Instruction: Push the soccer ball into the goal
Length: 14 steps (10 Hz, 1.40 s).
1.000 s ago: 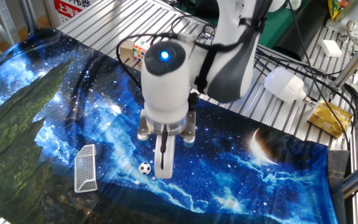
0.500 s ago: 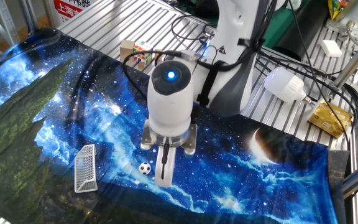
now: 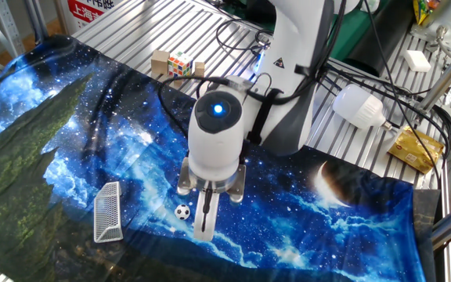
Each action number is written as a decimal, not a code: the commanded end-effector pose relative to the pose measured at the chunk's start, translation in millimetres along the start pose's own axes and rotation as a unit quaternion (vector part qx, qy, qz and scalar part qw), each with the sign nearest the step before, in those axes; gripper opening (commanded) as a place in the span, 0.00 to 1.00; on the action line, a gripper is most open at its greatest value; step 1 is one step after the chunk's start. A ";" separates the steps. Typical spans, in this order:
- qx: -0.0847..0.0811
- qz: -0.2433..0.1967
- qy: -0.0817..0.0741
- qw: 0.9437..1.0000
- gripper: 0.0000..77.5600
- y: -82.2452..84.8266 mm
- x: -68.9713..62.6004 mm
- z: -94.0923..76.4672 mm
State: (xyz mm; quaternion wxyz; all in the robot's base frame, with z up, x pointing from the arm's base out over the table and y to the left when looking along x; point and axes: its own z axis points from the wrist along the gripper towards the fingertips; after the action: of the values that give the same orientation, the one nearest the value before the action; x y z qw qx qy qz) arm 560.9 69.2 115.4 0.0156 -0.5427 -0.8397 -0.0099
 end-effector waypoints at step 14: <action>-0.014 -0.024 -0.024 0.999 0.00 -9.8 -35.8 39.6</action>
State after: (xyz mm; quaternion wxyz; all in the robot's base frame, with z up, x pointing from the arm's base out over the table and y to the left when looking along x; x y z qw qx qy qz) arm 562.4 39.3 76.5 -0.0070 -0.5271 -0.8498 -0.0078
